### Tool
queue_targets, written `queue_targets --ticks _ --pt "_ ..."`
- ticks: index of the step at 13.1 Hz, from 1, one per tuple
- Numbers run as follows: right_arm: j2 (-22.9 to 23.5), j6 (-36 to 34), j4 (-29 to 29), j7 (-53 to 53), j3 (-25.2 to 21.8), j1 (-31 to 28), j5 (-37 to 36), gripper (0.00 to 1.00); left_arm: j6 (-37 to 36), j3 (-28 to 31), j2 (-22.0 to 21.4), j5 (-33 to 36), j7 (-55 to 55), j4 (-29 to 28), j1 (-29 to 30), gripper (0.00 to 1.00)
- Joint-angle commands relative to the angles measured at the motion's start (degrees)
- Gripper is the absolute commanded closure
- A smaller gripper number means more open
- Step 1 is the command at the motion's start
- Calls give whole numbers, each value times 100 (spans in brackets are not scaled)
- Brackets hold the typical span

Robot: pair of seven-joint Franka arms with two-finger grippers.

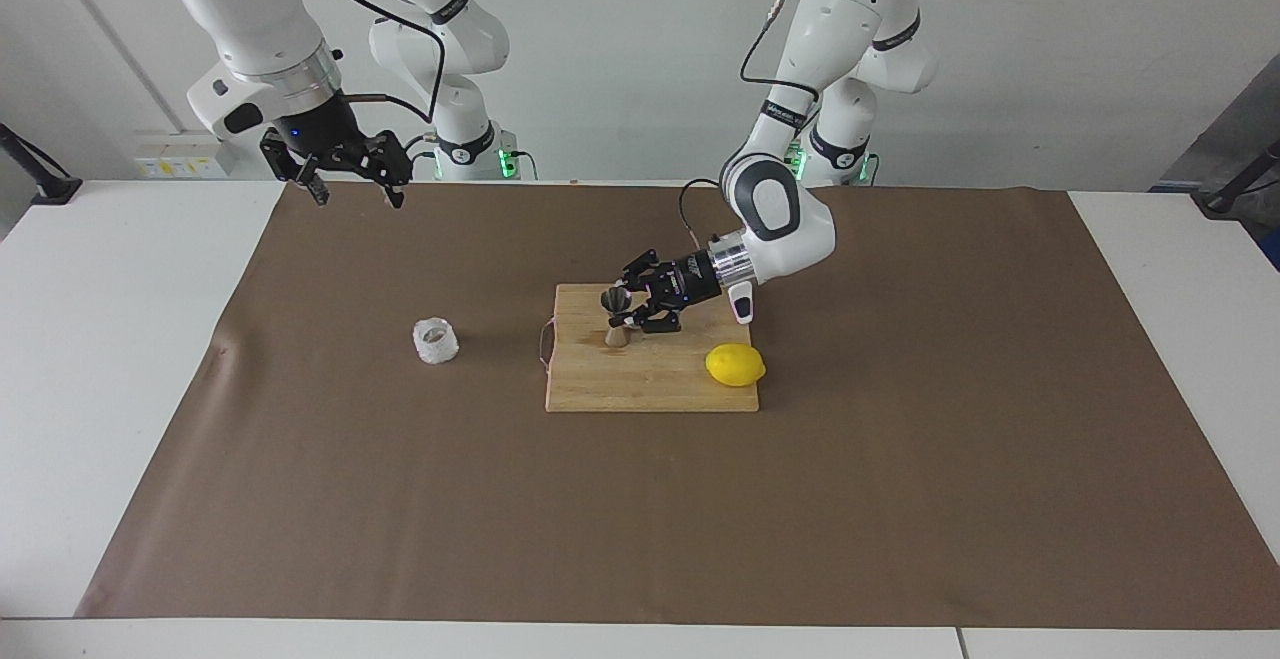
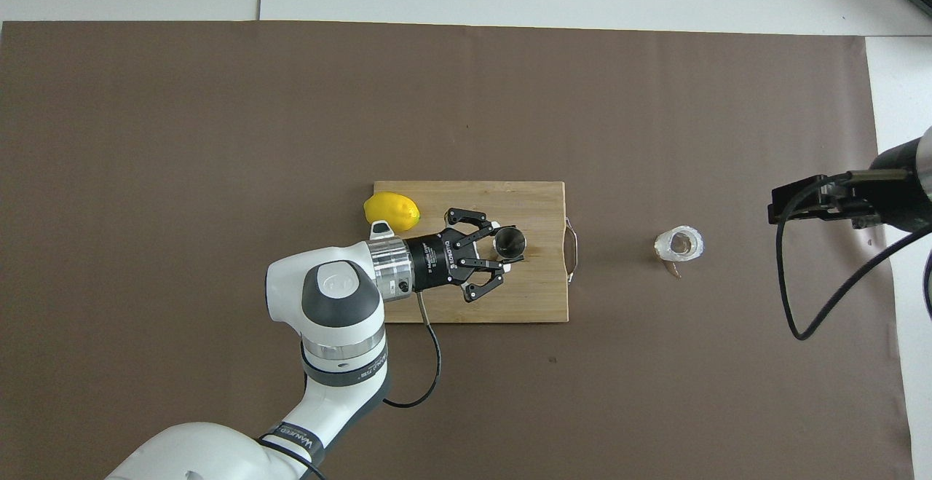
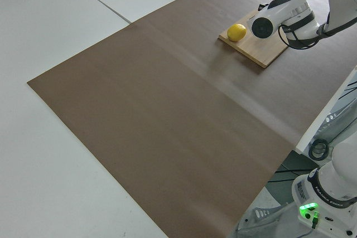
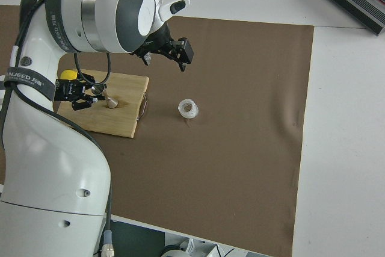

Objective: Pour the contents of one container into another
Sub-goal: 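Lower the metal cup onto the board and open the left gripper, then withdraw the left gripper while the right gripper reaches the white cup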

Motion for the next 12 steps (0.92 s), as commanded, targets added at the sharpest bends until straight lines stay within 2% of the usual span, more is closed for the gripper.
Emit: queue_targets --ticks 1,5,8,12 --pt "-142 49 -157 -69 2 -31 44 0 96 55 -30 -163 128 -42 -90 2" --pt "-142 102 -157 -113 2 -31 44 0 9 64 -39 -93 93 10 -2 0" --pt "-150 242 -218 -157 64 -14 44 0 -228 64 -92 292 58 45 208 0" --pt "-422 1040 -936 -998 64 -22 44 0 -948 73 -224 1275 49 54 761 0"
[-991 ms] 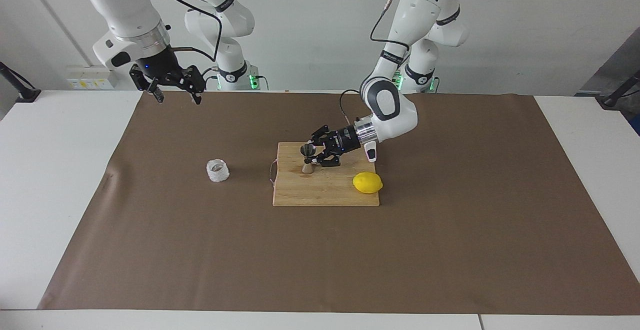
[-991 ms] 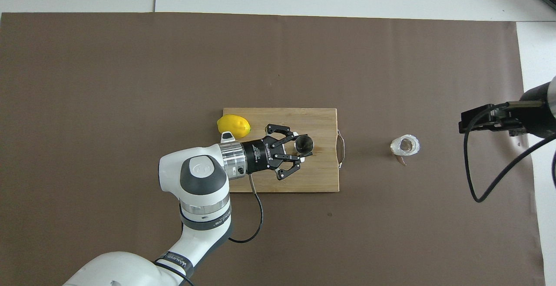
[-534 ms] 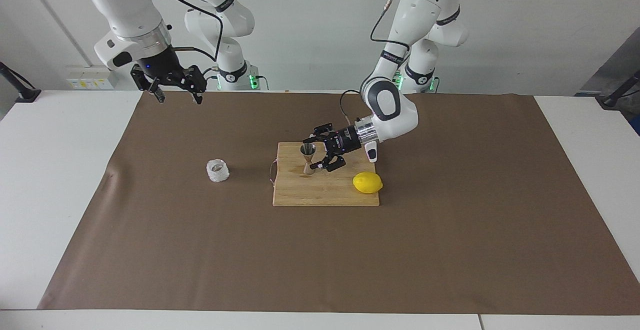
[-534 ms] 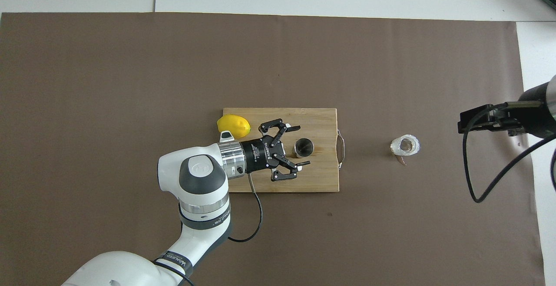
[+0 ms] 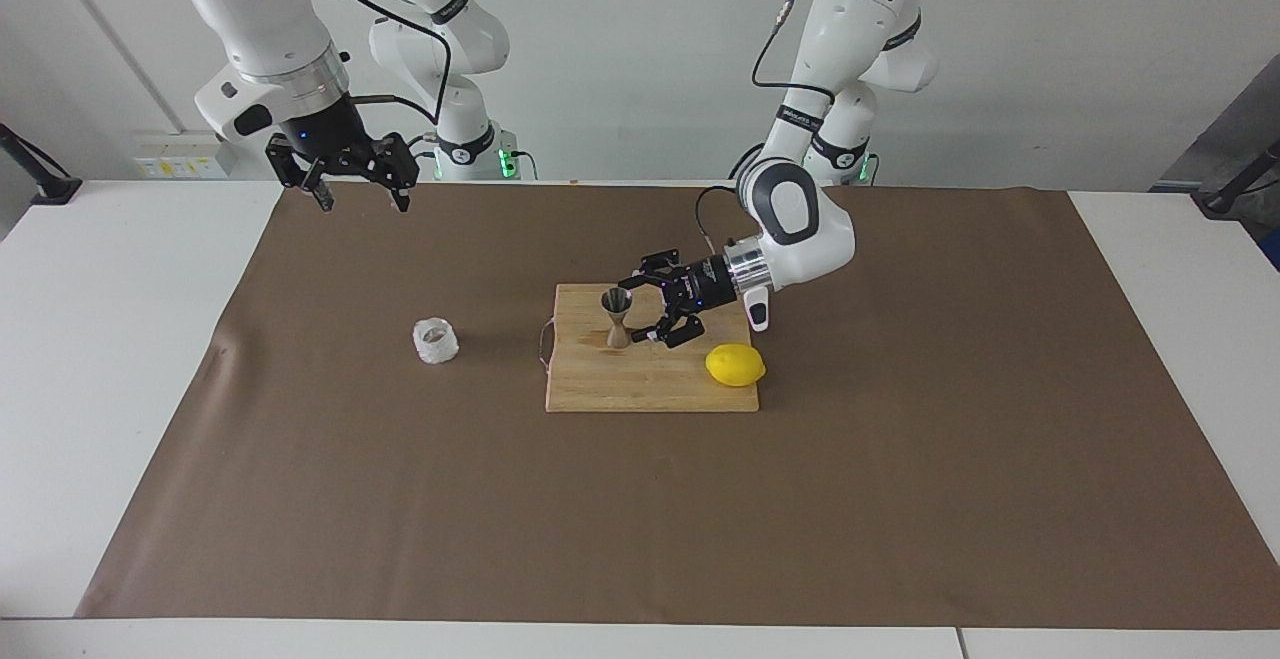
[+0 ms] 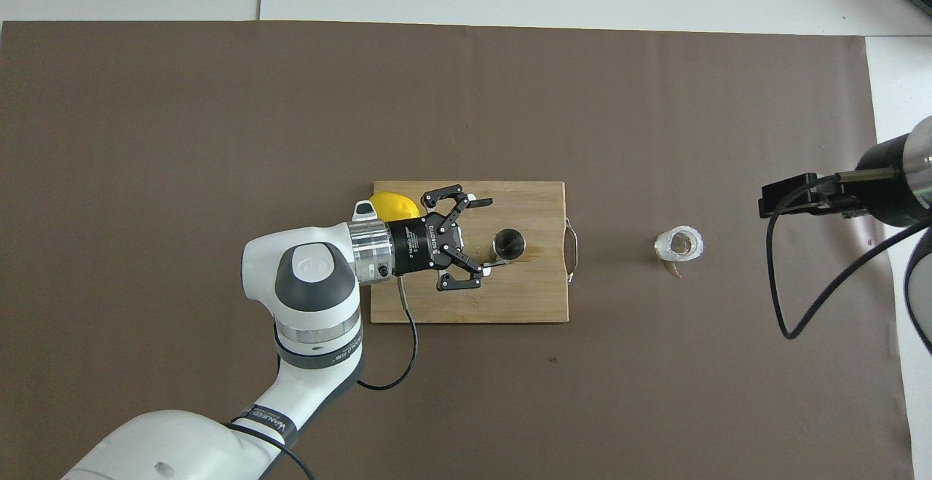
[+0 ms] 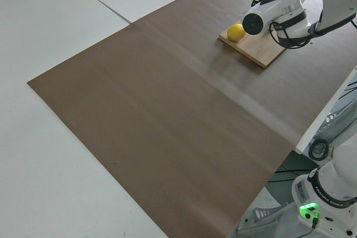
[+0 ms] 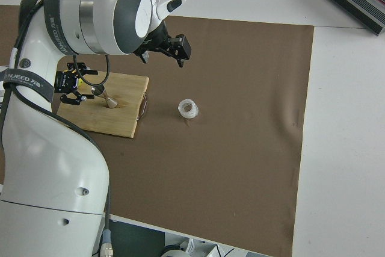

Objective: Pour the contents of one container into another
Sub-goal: 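Withdraw the left gripper while the right gripper reaches the white cup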

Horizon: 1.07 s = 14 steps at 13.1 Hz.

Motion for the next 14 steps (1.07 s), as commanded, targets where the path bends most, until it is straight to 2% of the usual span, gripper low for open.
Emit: queue_targets --ticks 1,4,7,9,11,14 --pt "-423 634 -817 -797 17 -33 44 0 -511 -4 -160 658 14 -32 414 0" --pt "-591 1012 -1318 -1562 17 -33 52 0 -916 40 -196 1798 14 284 757 0" --pt "-556 1110 -1452 -2353 17 -42 96 0 -1329 57 -204 2871 40 705 1153 0" --pt "-530 1180 -1617 -3387 17 -120 525 0 -1426 75 -213 3479 49 925 1346 0" --pt "-538 1644 -1943 -4618 -1 -156 597 0 -1566 118 -213 4190 66 1206 1461 0" --pt "-258 1935 -2058 -5849 -1 -296 781 0 -1620 215 -239 5148 93 1400 1532 0"
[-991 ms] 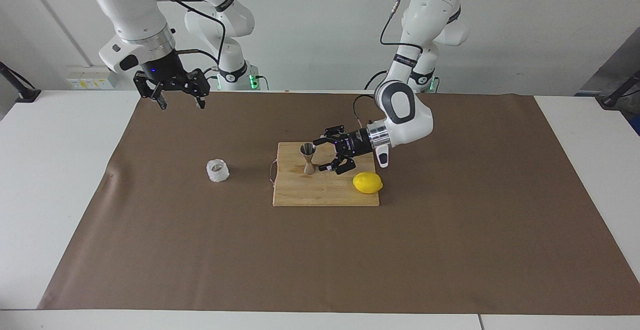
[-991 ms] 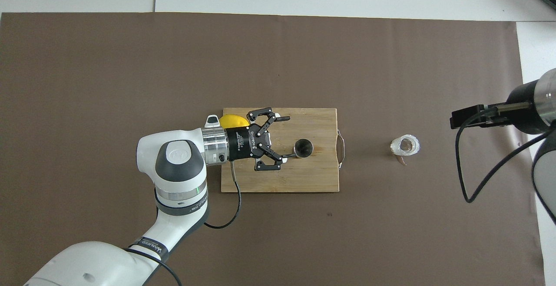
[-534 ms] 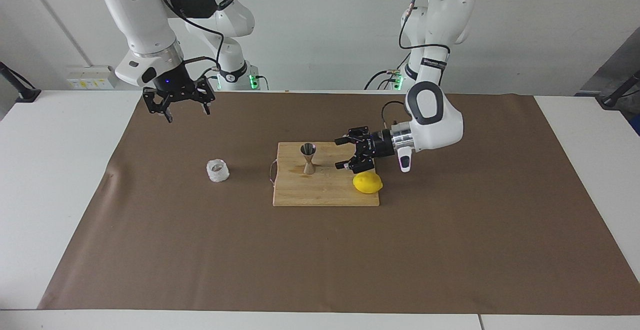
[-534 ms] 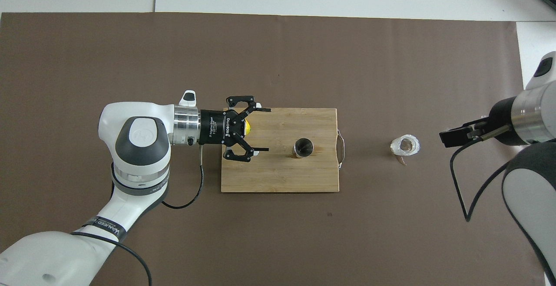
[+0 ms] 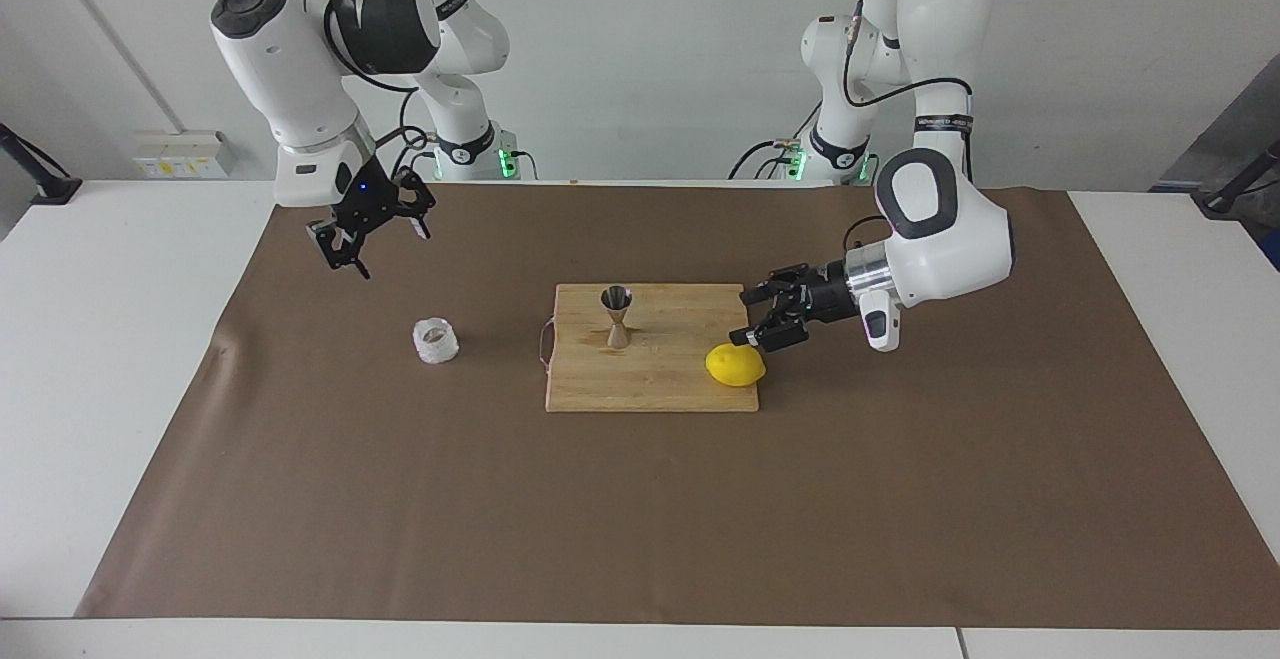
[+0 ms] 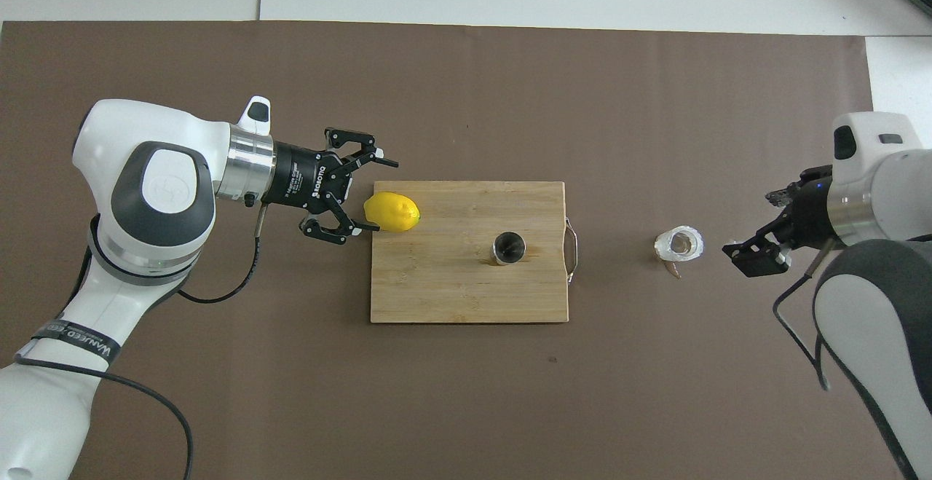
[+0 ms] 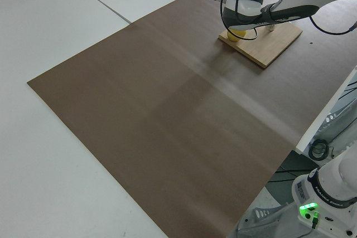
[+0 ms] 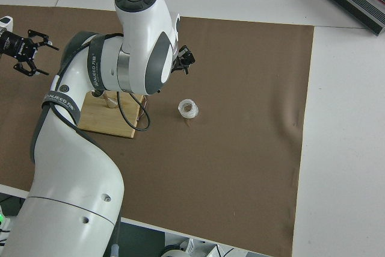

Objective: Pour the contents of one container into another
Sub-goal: 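Withdraw the left gripper while the right gripper reaches the white cup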

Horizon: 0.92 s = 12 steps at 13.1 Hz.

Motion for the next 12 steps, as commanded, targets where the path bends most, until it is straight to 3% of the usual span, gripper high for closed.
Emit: queue_targets --ticks 1,3,5,8,12 --pt "222 417 -156 -1380 27 -226 420 0 -152 30 -75 903 103 214 87 0" --pt "556 445 -156 -2514 27 -428 797 0 -222 30 -145 1668 374 329 96 0" --pt "829 471 -173 -3692 27 -648 1062 0 -257 47 -251 1933 840 329 183 0" --pt "1102 576 -357 -5082 35 -816 1220 0 -327 38 -532 3171 1788 391 210 0" --pt "1392 849 -595 -6640 27 -904 1819 0 -460 39 -664 3962 3220 408 675 0"
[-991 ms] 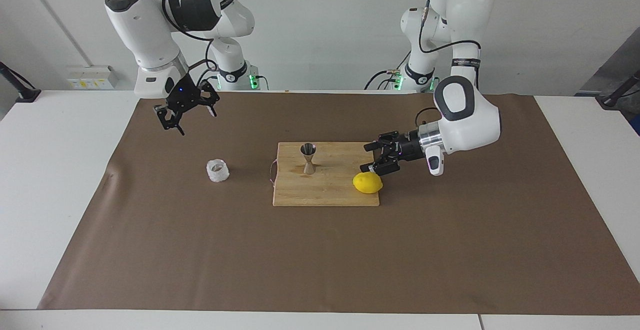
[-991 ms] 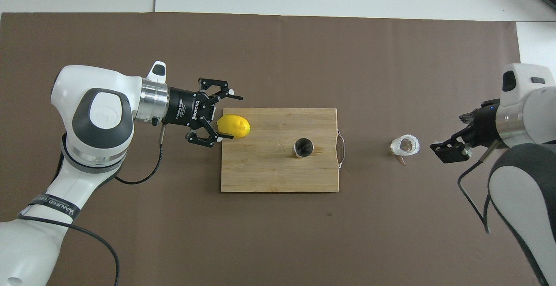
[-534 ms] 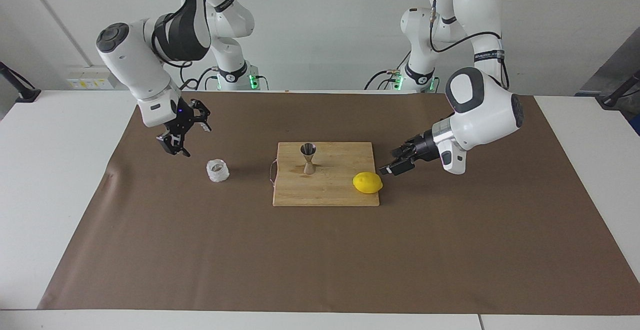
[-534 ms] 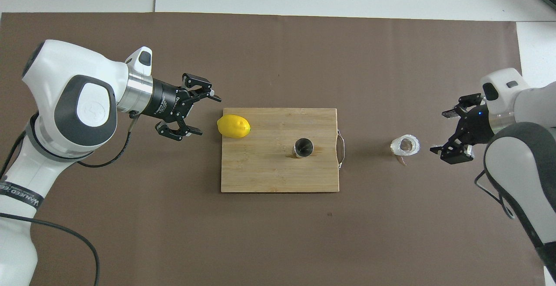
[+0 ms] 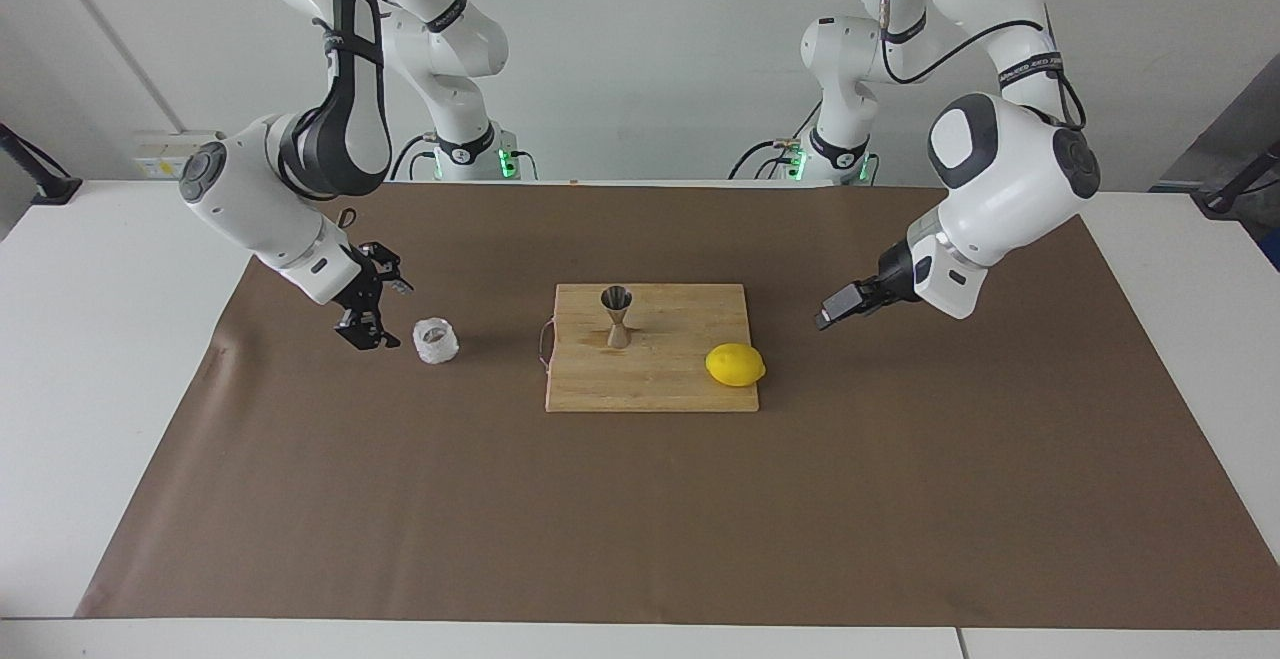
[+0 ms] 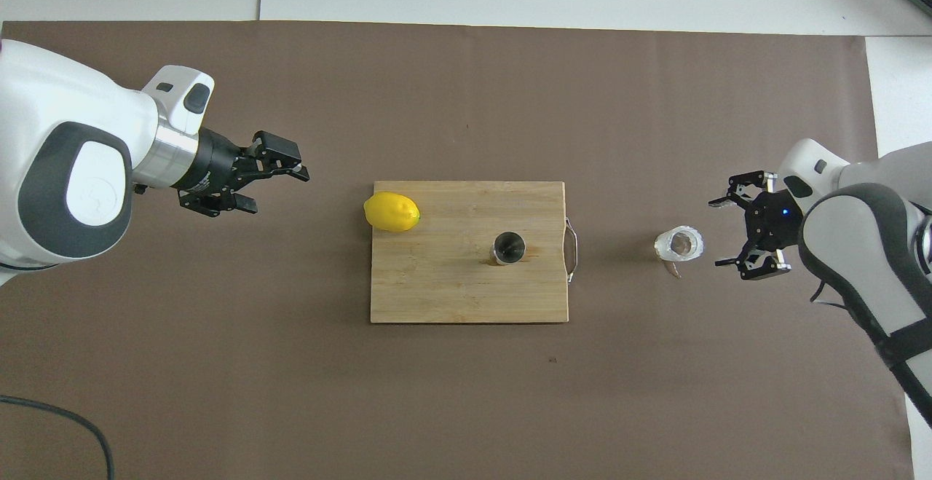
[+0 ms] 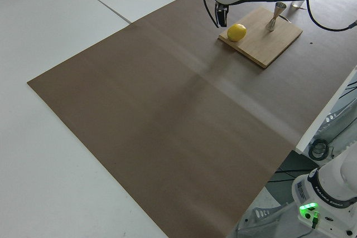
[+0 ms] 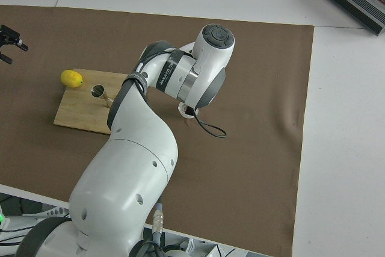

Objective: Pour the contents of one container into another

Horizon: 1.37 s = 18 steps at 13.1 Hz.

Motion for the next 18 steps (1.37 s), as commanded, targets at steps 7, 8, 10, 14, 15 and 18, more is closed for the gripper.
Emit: queue_targets --ticks 7,8,10,14,15,18 --pt "799 80 -134 -1752 65 -422 937 0 -457 -35 -750 1947 1452 206 423 0" --pt "966 63 -134 -2118 57 -431 1286 0 -623 -35 -804 1966 1452 215 458 0" --pt "1081 71 -143 -2499 56 -440 1509 0 -835 -52 -971 1966 1478 224 581 0" --pt "1073 54 -239 -2500 56 -396 1596 0 -1187 -44 -1138 2335 1487 302 598 0" --pt "1073 54 -266 -2500 56 -387 1701 0 -1283 -87 -1138 2335 1487 398 659 0" --pt "1064 63 -310 -2500 56 -378 1720 0 -1398 -341 -1121 2344 1461 461 1010 0"
